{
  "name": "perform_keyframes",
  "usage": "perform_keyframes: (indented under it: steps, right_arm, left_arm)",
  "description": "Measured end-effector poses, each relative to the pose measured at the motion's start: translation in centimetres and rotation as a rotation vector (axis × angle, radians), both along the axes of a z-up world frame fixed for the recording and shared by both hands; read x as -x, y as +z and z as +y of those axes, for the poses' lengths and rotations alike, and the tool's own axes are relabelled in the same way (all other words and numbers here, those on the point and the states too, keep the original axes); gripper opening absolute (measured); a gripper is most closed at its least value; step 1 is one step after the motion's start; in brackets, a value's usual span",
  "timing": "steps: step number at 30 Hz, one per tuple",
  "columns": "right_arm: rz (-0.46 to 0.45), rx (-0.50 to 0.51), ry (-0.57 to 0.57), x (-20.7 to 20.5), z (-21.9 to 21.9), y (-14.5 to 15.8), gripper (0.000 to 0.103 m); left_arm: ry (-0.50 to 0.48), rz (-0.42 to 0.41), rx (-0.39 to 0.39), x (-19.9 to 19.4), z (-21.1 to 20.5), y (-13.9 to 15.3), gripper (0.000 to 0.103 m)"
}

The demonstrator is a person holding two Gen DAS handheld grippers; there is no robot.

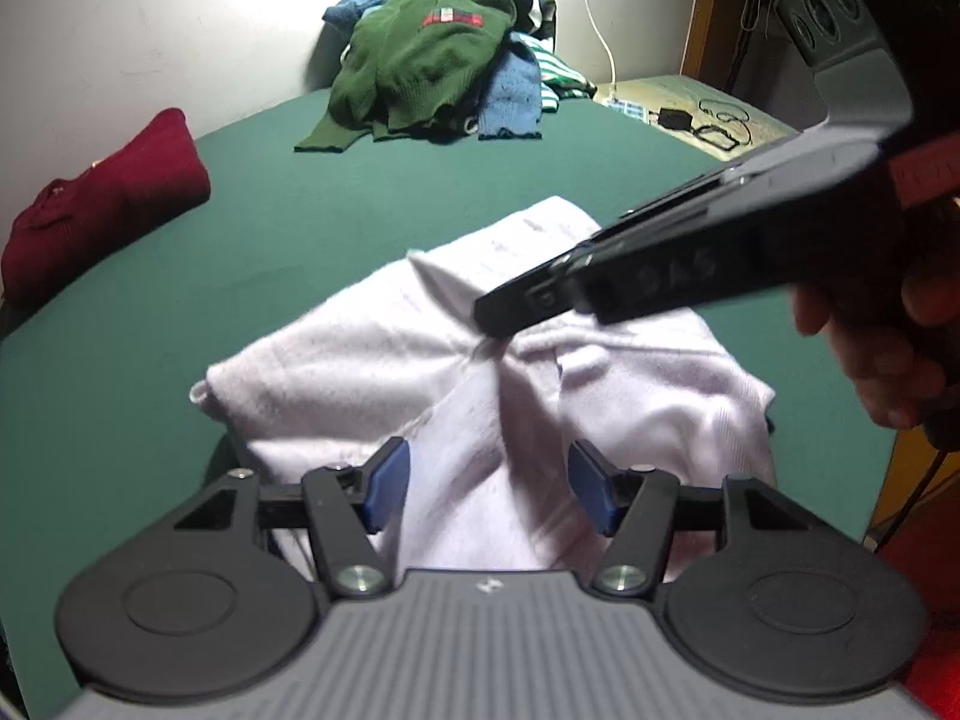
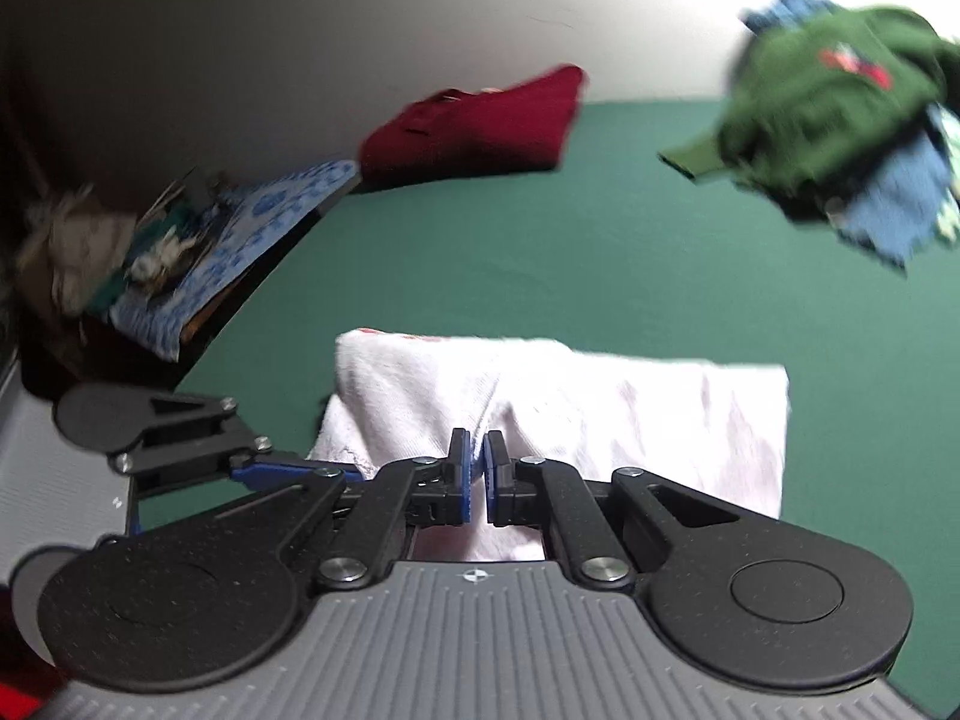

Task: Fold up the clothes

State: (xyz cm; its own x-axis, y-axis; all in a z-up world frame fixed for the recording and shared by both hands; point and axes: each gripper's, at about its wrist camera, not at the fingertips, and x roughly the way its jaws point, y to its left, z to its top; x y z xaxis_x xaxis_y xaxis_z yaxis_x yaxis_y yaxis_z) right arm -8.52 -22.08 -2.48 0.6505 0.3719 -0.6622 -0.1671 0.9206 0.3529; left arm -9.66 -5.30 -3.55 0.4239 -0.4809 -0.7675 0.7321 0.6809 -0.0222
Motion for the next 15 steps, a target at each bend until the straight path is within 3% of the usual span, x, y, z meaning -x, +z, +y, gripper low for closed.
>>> perform_keyframes:
  steps: [3, 6, 8, 10, 12, 15]
  right_arm:
    - [0.068, -0.083, -0.052, 0.0, -1.1, -1.3, 0.004]
    - [0.104, -0.072, -0.044, -0.2, -0.9, -1.8, 0.005]
    - [0.064, -0.030, -0.027, 0.0, -0.5, -1.0, 0.010]
    - [0.011, 0.042, -0.031, 0.3, -0.3, 0.1, 0.025]
    - [-0.034, 0.105, -0.034, 0.6, -0.2, 1.0, 0.028]
    - [-0.021, 0.107, -0.013, -0.2, -0.2, 0.2, 0.028]
  left_arm:
    - [-0.007, 0.018, -0.006, 0.3, 0.3, -0.5, 0.065]
    - [-0.019, 0.011, -0.028, 0.7, 0.1, -0.9, 0.068]
    - [-0.029, -0.008, -0.044, 0.9, -0.1, -0.8, 0.069]
    - [-0.034, -0.011, -0.047, 1.1, 0.0, -0.6, 0.070]
    - [-0.031, -0.001, -0.037, 1.1, 0.3, -0.4, 0.070]
    - [-0.021, 0.030, 0.000, 1.0, 0.9, 0.2, 0.070]
